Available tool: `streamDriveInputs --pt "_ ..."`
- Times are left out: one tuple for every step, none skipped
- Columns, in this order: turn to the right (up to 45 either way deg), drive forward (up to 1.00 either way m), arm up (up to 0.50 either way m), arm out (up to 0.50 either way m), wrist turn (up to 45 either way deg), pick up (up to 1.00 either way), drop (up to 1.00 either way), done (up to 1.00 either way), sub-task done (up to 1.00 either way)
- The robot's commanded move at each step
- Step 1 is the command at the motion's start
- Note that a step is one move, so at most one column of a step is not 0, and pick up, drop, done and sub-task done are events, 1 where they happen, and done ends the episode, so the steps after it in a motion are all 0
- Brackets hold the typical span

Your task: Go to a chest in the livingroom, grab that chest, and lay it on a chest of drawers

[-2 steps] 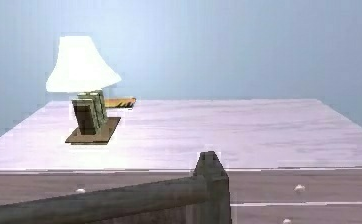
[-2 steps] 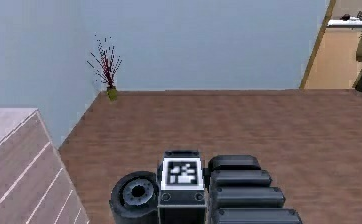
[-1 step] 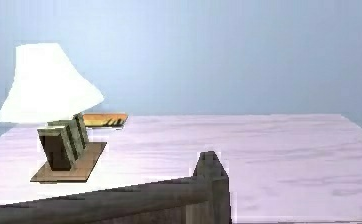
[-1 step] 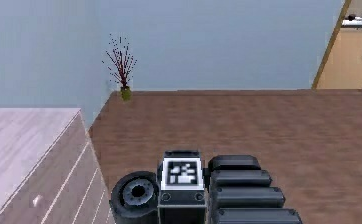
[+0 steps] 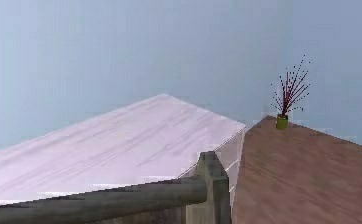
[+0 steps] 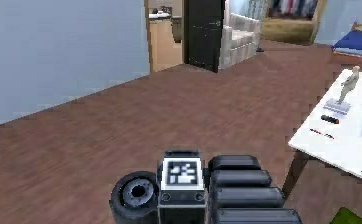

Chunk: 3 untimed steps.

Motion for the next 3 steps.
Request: streamDriveInputs --pt "45.0 0.00 0.00 0.00 0.0 0.00 0.00 0.00 0.00" --pt "45.0 0.00 0.00 0.00 0.0 0.00 0.00 0.00 0.00" --pt "45.0 0.00 0.00 0.00 0.0 0.00 0.00 0.00 0.00"
